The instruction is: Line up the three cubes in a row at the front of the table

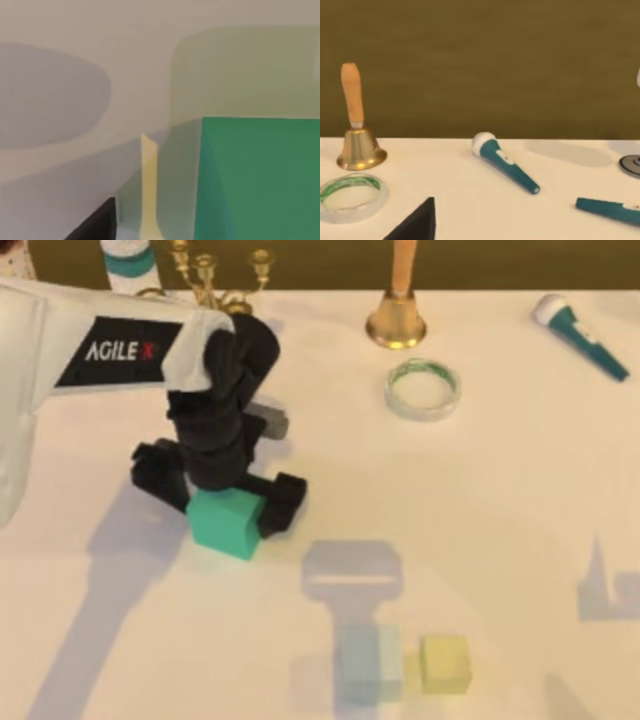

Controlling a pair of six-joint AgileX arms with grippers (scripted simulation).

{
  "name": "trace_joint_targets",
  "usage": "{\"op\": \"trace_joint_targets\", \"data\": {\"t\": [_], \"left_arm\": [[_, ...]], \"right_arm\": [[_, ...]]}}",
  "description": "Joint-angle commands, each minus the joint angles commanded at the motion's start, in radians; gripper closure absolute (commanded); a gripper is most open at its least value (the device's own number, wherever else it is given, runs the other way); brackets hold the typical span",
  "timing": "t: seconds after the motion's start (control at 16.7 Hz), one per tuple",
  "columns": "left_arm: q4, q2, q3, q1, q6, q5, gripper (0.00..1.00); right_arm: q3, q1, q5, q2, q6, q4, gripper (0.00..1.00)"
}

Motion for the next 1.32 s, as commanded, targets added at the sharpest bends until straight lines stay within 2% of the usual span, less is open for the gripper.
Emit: {"op": "trace_joint_targets", "data": {"t": [0.66, 1.32], "left_arm": [[0.0, 0.0, 0.0, 0.0, 0.0, 0.0, 0.98], [-0.021, -0.015, 0.016, 0.001, 0.002, -0.001, 1.0]], "right_arm": [[0.0, 0.0, 0.0, 0.0, 0.0, 0.0, 0.0], [0.0, 0.0, 0.0, 0.0, 0.0, 0.0, 0.0]]}}
